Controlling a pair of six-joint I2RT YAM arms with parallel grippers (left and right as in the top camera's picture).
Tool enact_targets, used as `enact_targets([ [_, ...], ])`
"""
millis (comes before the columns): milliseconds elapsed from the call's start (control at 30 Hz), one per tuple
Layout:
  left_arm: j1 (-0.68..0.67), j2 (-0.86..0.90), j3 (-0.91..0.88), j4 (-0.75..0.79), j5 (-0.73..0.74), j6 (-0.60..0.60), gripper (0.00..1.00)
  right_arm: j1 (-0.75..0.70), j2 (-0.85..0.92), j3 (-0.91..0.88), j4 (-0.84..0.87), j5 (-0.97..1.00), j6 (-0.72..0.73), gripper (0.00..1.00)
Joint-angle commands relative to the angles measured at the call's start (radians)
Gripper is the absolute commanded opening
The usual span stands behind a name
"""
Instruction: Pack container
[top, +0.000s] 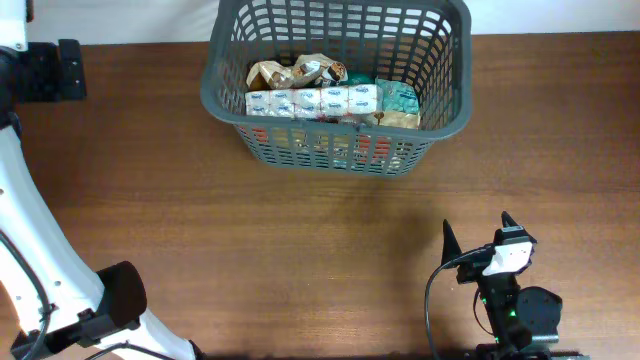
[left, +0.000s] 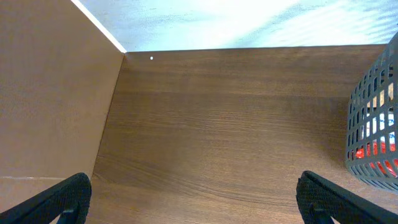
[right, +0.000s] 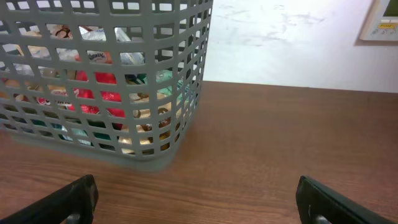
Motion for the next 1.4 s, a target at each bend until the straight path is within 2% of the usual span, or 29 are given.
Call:
enact_targets([
  [0, 0.006, 0.003, -0.001, -0.002, 0.004, -0.010, 0.99, 0.008, -0.011, -0.011, 0.003, -0.006, 0.012, 0.99],
  [167, -0.002, -0.078, -0.059, -0.001, 0.004, -0.010, 0.99, 0.008, -0.011, -0.011, 0.003, -0.006, 0.013, 0.99],
  [267, -0.027, -0.211, -0.230, 0.001, 0.004, -0.010, 0.99, 0.008, -0.011, -0.011, 0.003, -0.006, 0.012, 0.99],
  [333, -0.055, -0.311, -0.374, 0.060, 0.003, -0.010, 0.99, 0.008, -0.011, -0.011, 0.003, -0.006, 0.012, 0.99],
  [533, -0.231, -0.644, -0.859, 0.430, 0.005, -0.010, 0.99, 0.008, -0.011, -0.011, 0.003, -0.006, 0.012, 0.99],
  [667, -0.335, -0.870, -1.213, 0.731, 0.008, -0.010, 0.99, 0.008, -0.011, -0.011, 0.003, -0.006, 0.012, 0.99],
  [800, -0.346, -1.101, -1.574, 1.019, 0.023, -0.010, 0.99, 0.008, -0.011, -0.011, 0.003, -0.005, 0.012, 0.99],
  [1000, -0.346, -1.417, -2.009, 1.352, 0.023, -0.010, 0.99, 0.008, -0.011, -0.011, 0.003, -0.005, 0.013, 0.99],
  [1100, -0.346, -1.563, -2.168, 1.422, 0.023, -0.010, 0.99, 0.008, -0.011, -0.011, 0.003, -0.006, 0.013, 0.99],
  [1367, -0.346, -1.831, -2.422, 1.432, 0.023, -0.010, 0.99, 0.008, -0.011, -0.011, 0.003, -0.005, 0.012, 0.99],
])
